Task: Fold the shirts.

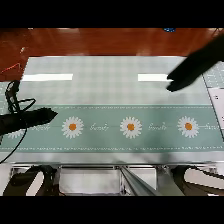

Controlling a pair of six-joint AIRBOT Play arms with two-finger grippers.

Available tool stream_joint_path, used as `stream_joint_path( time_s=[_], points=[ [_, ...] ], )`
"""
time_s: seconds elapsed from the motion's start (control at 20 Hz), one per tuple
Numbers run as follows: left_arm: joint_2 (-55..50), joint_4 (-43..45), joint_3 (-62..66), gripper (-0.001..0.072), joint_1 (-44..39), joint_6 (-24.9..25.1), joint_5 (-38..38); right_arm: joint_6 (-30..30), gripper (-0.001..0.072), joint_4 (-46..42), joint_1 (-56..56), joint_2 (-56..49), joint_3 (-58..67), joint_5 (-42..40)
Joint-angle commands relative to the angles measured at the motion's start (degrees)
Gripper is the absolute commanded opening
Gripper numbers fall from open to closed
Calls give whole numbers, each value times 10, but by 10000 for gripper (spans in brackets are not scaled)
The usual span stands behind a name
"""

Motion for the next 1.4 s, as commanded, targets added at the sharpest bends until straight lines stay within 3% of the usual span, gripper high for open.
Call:
stream_joint_path(
  time_s=[0.0,0.2,0.5,0.7,0.75,0.8,0.85,0.95,1.05,1.1,1.15,1.2,1.3,1.35],
  points=[
    [0,0,0,26,0,0,0,17,25,-34,-98,26,2,101],
    [0,0,0,26,0,0,9,20,25,-118,-166,86,-68,142],
    [0,0,0,26,0,0,46,19,27,-280,-291,245,-342,142],
    [0,0,0,26,-7,1,45,-56,35,-448,-379,330,-489,140],
    [0,0,0,26,-12,2,46,-24,149,-484,-387,344,-515,134],
    [0,0,0,26,-17,11,46,-21,347,-487,-391,355,-535,124],
    [-1,0,0,26,-20,15,50,-29,413,-474,-391,355,-546,122],
    [-6,0,0,26,-22,19,86,-35,412,-469,-391,350,-549,114],
    [-22,0,15,26,-22,58,137,-34,394,-421,-391,341,-541,90],
    [-40,0,39,26,-22,61,154,-35,301,-357,-391,332,-528,66],
    [-66,0,78,26,-22,61,159,-37,143,-269,-391,319,-511,35],
    [-95,0,123,26,-22,61,157,-59,33,-149,-385,305,-493,-7],
    [-164,0,240,25,-28,61,137,-91,27,36,-315,276,-461,-103],
    [-203,0,309,25,-39,61,122,-112,27,82,-245,259,-440,-151]
  ],
)
